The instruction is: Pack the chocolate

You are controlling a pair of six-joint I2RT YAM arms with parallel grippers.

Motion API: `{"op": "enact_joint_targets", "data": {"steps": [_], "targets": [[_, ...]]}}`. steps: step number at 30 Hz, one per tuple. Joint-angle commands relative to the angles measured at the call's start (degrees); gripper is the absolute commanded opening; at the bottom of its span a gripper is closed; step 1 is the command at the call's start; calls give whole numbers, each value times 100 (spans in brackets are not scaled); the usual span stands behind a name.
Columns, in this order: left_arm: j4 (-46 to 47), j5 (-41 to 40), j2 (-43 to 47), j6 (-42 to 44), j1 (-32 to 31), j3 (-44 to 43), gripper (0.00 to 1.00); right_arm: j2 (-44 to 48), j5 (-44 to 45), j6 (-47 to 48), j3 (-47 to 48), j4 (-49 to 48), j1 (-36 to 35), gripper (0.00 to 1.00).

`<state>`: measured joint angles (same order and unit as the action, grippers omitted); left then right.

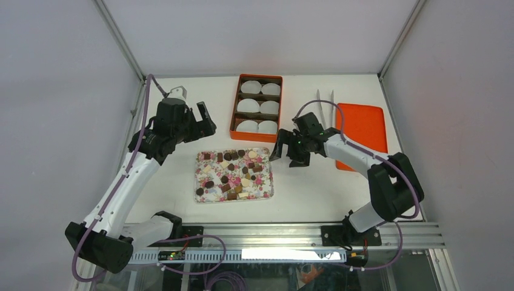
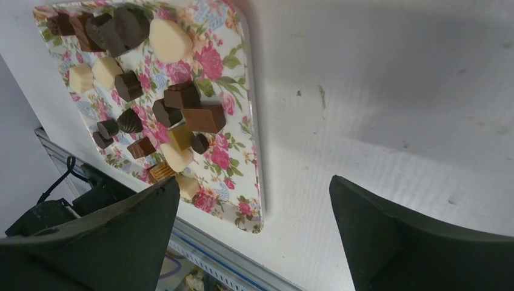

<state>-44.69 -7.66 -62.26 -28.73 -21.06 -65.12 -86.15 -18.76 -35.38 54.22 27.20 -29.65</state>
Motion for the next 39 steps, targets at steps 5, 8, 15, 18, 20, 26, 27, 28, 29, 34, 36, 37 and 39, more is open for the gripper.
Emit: {"op": "enact_joint_targets", "data": {"steps": [5,8,15,18,20,26,27,28,29,34,36,37,39], "targets": [[839,-106,257,166,-65,-82,99,-775,-532,-546,-64,-1068,-537,99],[776,-258,165,275,-59,-221,99,-1038,-701,-773,-62,-1298,-691,99],[728,-41,71,150,-57,-137,99,-1326,-951,-819,193,-1519,-1241,99],[705,28,25,154,-56,-137,99,-1383,-965,-782,345,-1490,-1352,99],[655,94,-28,173,-54,-178,99,-1369,-791,-715,444,-1273,-1355,99],[422,274,-226,216,-56,-315,99,-973,400,-282,717,-130,-1153,99],[397,308,-235,206,-56,-313,99,-829,738,-150,766,76,-1096,99],[372,335,-254,203,-56,-323,99,-633,1089,-19,830,302,-1025,99],[343,363,-274,197,-56,-337,99,-476,1463,104,906,533,-943,99],[296,675,-620,48,-56,-392,99,86,2945,415,1160,1273,123,99],[273,822,-832,43,-56,-444,99,97,3106,601,1321,1313,628,99],[268,976,-936,43,-56,-474,99,17,3167,663,1485,1378,850,99],[272,1116,-1092,51,-56,-548,99,-200,3283,746,1875,1467,1212,99]]}}
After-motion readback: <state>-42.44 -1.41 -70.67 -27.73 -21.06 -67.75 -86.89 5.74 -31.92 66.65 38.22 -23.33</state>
